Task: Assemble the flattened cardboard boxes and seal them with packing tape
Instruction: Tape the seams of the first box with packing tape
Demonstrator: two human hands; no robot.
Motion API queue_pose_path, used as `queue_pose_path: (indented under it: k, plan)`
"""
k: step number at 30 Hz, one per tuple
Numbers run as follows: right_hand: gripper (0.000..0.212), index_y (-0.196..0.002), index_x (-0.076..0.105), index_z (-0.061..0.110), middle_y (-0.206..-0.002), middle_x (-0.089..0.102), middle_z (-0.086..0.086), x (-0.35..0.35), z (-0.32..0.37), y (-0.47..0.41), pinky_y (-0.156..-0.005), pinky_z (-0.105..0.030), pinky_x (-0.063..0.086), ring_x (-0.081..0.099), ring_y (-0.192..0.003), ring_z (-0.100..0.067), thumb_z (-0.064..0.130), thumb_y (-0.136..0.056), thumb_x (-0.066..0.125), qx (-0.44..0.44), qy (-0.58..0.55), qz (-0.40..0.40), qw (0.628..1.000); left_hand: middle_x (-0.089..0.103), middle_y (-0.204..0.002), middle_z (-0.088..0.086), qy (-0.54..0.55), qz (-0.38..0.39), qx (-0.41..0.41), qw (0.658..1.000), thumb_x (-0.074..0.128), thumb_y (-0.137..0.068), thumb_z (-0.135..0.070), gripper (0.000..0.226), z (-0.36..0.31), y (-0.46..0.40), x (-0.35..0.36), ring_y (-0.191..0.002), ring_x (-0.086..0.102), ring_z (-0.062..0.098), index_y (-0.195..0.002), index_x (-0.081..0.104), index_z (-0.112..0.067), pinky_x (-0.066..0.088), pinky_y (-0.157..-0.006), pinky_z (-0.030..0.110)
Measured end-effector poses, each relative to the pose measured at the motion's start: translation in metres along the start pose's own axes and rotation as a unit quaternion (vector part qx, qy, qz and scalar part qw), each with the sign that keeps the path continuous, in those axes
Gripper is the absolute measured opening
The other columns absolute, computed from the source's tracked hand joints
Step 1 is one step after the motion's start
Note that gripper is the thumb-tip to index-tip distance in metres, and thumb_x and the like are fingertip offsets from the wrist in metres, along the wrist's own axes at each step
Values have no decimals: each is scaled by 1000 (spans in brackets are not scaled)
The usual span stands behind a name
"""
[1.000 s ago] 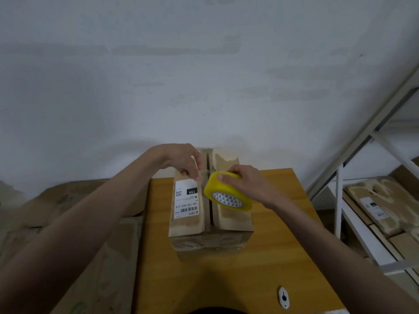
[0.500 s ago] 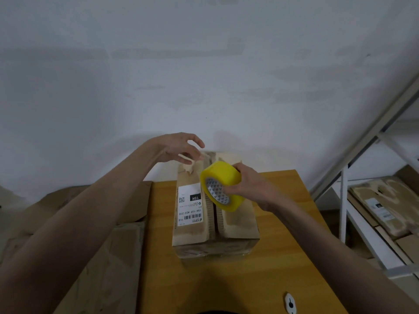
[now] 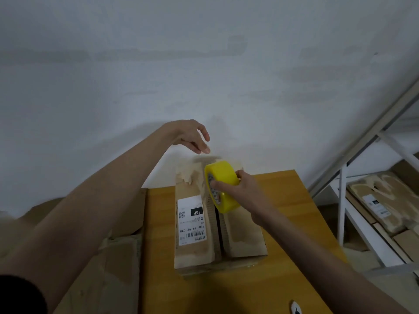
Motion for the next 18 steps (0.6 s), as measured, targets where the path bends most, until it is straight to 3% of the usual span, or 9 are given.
queue_pose_path:
  k: [3,5,8,11,15,18]
  plan:
    - [38,-114,58,15,-111,65,-2,7,-2,-10,-71,-26,52,63,-95,-12,32,-86,75,23,-52,42,998,74,-96,21,11,-31,28,999,84,-72,4,42,4,-25,-2,-79,72,26,-103,58,-6,61,-79,32]
    - [37,-119,59,9,-115,67,-6,10,0,-19,-71,-23,50,65,-98,-15,26,-89,72,28,-69,52,996,73,-93,23,-23,-55,49,997,81,-69,9,39,9,-41,4,-77,71,28,-95,56,-7,61,-80,40]
    - [32,-109,62,10,-108,68,-8,10,0,-32,-73,-29,51,67,-98,-21,35,-90,70,37,-77,34,996,74,-86,23,-62,-104,96,988,75,-68,12,36,13,-59,12,-71,68,28,-85,52,-9,58,-76,40]
    - [41,-81,57,11,-82,62,-8,9,-10,-40,-70,-37,44,62,-78,-23,49,-93,61,61,-70,12,996,72,-77,21,-70,-145,139,977,70,-67,16,34,16,-72,3,-69,68,28,-78,50,-10,56,-73,38]
    - [35,-84,56,15,-90,60,-4,12,-20,-49,-77,-41,47,62,-88,-23,47,-96,58,93,-82,23,992,64,-60,8,-63,-126,138,980,65,-68,19,32,31,-90,4,-78,73,36,-76,51,-9,56,-72,40]
    - [30,-87,51,11,-91,51,-11,18,-22,-57,-72,-40,40,55,-82,-25,38,-94,60,108,-87,59,989,64,-59,5,-68,-129,135,980,66,-70,17,31,41,-102,9,-72,73,28,-75,52,-11,58,-75,43]
Point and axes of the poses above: each hand's wrist, its own y-axis away from the middle knuckle, its own x-axis out of the palm, z = x × y, the point moved 8 cm from there along -y, towards the middle knuckle
